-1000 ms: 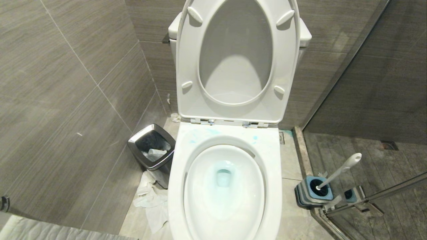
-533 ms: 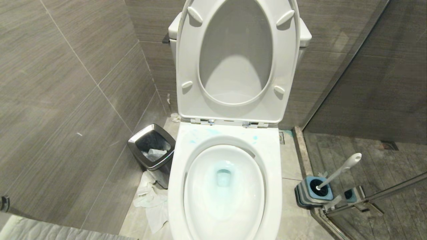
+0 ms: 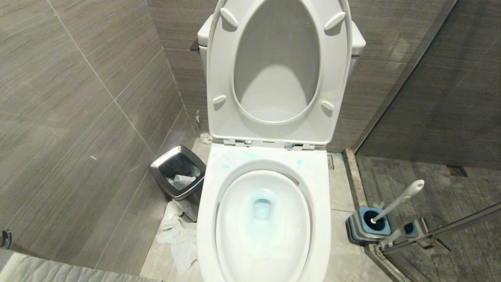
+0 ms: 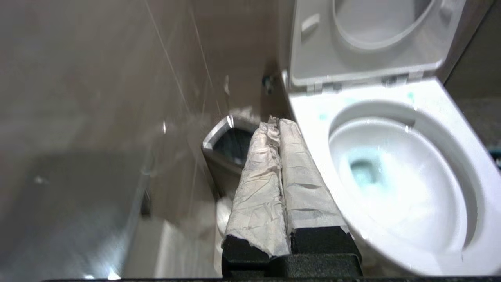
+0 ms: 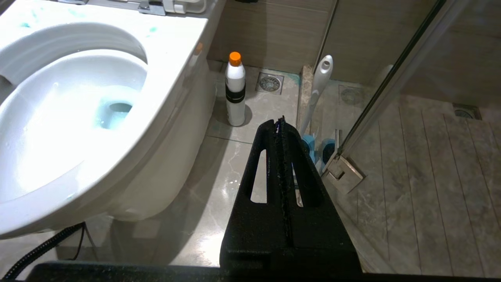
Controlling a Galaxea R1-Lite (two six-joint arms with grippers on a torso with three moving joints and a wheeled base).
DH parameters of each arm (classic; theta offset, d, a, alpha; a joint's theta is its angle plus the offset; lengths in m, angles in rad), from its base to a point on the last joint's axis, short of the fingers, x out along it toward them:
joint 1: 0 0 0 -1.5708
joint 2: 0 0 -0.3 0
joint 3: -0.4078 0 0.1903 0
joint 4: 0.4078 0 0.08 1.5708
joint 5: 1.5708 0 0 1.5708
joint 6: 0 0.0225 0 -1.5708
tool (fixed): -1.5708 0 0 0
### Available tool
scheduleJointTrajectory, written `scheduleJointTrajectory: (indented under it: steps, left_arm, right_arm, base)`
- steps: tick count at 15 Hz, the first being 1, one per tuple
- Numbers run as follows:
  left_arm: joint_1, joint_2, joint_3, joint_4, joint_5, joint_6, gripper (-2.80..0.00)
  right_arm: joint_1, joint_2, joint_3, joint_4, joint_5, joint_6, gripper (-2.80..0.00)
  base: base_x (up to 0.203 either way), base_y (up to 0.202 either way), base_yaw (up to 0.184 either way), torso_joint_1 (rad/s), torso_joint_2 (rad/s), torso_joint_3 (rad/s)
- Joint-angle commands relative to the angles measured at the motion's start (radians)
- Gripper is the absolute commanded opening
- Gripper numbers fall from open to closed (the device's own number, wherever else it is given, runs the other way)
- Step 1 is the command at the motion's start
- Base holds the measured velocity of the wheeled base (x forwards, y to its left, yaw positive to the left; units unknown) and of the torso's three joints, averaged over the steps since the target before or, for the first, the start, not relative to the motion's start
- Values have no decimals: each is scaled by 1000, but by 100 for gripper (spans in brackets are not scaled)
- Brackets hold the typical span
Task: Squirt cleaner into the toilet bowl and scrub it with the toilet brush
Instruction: Flush the toilet
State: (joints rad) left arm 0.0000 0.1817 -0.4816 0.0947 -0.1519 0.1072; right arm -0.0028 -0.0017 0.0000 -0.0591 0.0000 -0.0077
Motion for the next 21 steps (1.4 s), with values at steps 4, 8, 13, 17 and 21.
scheduleJointTrajectory:
  steps: [4, 8, 13, 17, 21]
  left_arm:
    - [6, 367, -393, 7, -11, 35, -280]
    - [5, 542, -601, 13, -30, 84, -280]
    - [-70, 813, -798, 4, -85, 81, -280]
    - [-190, 1035, -990, 7, -89, 74, -280]
    - [-226, 1186, -1110, 11, -85, 70, -280]
  right_arm:
    - [1, 2, 26, -1, 0, 0, -280]
    - [0, 2, 26, -1, 0, 0, -280]
    - [0, 2, 26, -1, 0, 0, -280]
    - [0, 2, 26, -1, 0, 0, -280]
    - [0, 2, 26, -1, 0, 0, -280]
  base:
    - [0, 0, 0, 0, 0, 0]
    - [0, 0, 0, 0, 0, 0]
    - [0, 0, 0, 0, 0, 0]
    - [0, 0, 0, 0, 0, 0]
    - [0, 0, 0, 0, 0, 0]
